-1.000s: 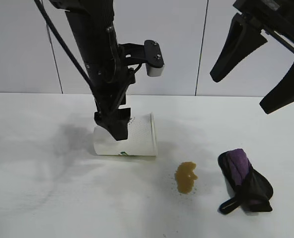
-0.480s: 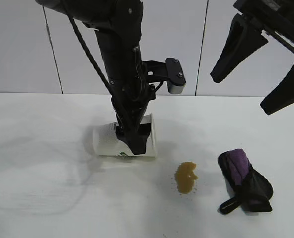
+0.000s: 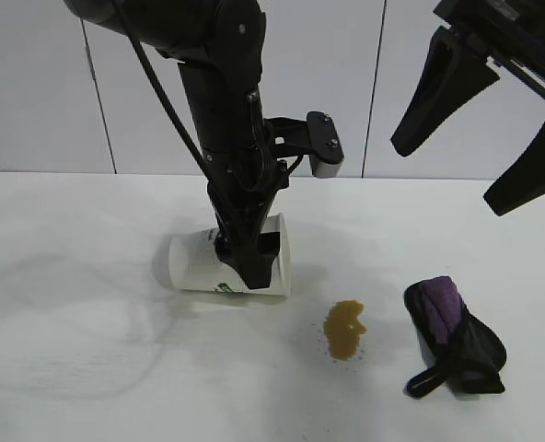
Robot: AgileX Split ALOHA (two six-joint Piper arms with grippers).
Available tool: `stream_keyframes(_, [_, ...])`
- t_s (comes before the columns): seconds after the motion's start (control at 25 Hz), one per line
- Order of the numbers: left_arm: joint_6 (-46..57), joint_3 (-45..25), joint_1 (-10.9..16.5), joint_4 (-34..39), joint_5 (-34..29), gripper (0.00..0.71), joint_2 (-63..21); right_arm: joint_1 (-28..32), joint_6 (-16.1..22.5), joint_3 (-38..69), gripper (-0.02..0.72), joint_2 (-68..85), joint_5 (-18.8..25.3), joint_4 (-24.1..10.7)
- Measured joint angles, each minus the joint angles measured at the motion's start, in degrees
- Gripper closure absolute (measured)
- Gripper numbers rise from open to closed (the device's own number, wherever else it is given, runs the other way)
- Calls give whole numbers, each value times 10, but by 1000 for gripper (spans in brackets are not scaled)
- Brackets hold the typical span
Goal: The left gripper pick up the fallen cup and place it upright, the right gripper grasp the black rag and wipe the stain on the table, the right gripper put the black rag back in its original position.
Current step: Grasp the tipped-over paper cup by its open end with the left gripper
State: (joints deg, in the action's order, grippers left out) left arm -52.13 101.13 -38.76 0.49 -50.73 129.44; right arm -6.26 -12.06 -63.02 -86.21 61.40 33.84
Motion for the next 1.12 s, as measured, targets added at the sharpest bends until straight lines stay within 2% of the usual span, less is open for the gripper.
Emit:
stream_keyframes(0.92, [4,0,1,4,23,56,23,0,0,0,80,0,2,0])
stream_keyframes(1.12, [4,2,1,4,26,188,23,0,0,0,80,0,2,0])
